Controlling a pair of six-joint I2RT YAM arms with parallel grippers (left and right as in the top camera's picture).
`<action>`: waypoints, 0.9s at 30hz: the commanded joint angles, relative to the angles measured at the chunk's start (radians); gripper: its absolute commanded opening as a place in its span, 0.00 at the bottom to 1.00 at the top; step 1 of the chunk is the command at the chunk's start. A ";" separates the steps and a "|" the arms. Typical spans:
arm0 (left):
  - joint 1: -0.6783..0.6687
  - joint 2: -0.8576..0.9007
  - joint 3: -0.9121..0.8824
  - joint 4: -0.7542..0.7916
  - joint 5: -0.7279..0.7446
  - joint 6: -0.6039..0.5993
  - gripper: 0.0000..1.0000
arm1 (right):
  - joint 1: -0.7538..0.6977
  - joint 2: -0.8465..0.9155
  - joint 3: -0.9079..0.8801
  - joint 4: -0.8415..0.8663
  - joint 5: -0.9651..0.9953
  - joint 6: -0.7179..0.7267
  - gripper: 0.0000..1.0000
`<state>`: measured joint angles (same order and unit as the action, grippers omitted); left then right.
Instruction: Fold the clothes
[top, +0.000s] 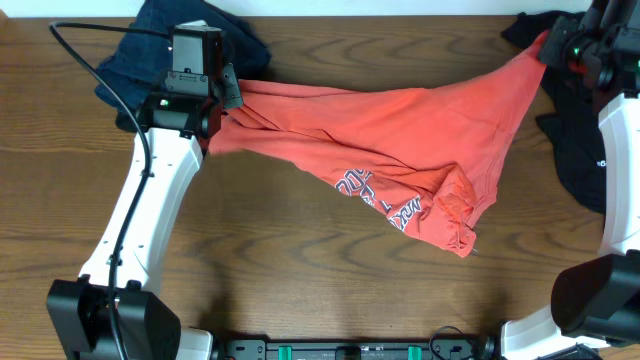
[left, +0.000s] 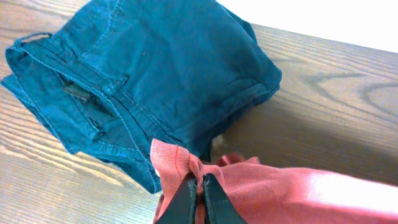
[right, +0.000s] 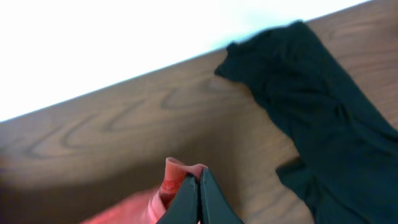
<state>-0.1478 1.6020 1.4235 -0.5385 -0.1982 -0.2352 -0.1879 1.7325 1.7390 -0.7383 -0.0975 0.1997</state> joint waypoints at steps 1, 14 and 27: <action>0.000 -0.017 0.025 0.015 -0.029 0.024 0.06 | -0.006 -0.030 -0.005 -0.010 -0.019 -0.037 0.01; 0.000 -0.151 0.027 0.028 -0.032 0.066 0.06 | -0.105 -0.249 0.002 -0.058 -0.044 -0.068 0.01; 0.000 -0.484 0.129 0.000 -0.106 0.104 0.06 | -0.202 -0.402 0.361 -0.370 -0.064 -0.158 0.01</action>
<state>-0.1482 1.2228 1.4841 -0.5323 -0.2581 -0.1520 -0.3614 1.3972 1.9694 -1.0599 -0.1619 0.0898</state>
